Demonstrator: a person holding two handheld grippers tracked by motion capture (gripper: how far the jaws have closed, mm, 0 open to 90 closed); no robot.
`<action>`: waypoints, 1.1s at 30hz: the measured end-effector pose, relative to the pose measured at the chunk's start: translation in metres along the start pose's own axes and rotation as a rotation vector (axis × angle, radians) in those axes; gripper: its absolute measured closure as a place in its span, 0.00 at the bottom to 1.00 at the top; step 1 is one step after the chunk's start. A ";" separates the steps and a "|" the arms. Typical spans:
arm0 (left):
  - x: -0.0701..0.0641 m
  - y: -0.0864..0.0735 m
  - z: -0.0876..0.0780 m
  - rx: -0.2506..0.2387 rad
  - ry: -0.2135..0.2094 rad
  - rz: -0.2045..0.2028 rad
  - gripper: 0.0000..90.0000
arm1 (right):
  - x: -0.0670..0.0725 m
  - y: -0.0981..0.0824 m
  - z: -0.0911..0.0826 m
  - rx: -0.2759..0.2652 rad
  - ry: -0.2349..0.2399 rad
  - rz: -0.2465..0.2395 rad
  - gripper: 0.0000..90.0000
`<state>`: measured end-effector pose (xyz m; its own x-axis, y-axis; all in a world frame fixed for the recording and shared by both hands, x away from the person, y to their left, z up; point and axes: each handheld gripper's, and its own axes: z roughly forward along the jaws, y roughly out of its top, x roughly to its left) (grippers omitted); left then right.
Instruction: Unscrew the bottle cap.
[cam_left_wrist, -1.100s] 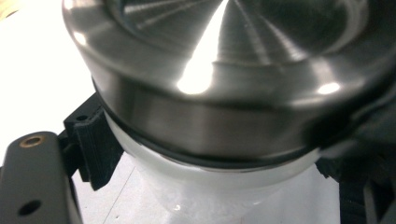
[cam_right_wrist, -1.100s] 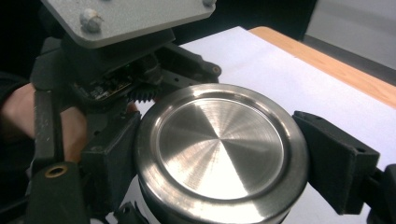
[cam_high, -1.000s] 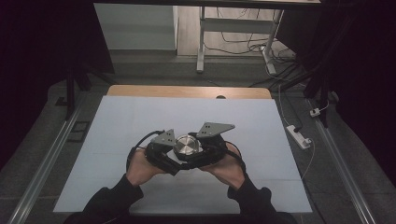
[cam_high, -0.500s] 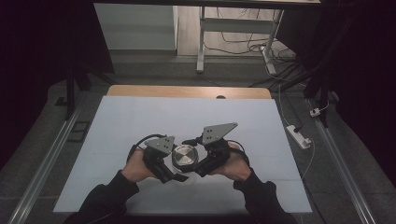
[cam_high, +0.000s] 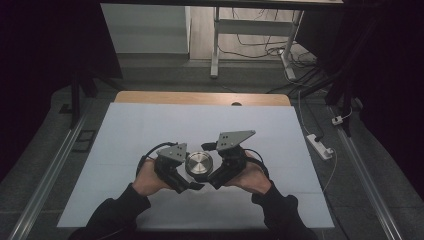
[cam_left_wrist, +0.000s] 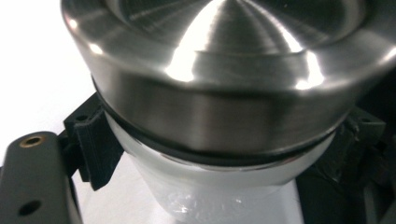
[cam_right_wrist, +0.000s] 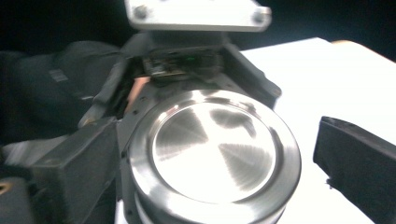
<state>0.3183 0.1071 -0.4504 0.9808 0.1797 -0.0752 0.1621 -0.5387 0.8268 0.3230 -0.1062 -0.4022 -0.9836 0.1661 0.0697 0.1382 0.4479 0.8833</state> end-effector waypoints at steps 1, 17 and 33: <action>0.000 0.001 0.001 0.007 0.038 -0.016 0.17 | 0.000 0.001 0.000 0.005 -0.023 0.016 0.00; -0.001 0.004 0.000 0.024 0.013 -0.016 0.17 | 0.006 0.003 0.004 0.045 -0.113 0.034 0.21; 0.002 -0.002 0.002 0.033 -0.064 0.033 0.17 | 0.000 0.002 -0.010 -0.049 0.014 -0.019 0.22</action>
<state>0.3203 0.1065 -0.4533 0.9905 0.1087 -0.0846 0.1318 -0.5702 0.8108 0.3218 -0.1134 -0.3956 -0.9877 0.1451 0.0585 0.1135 0.4073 0.9062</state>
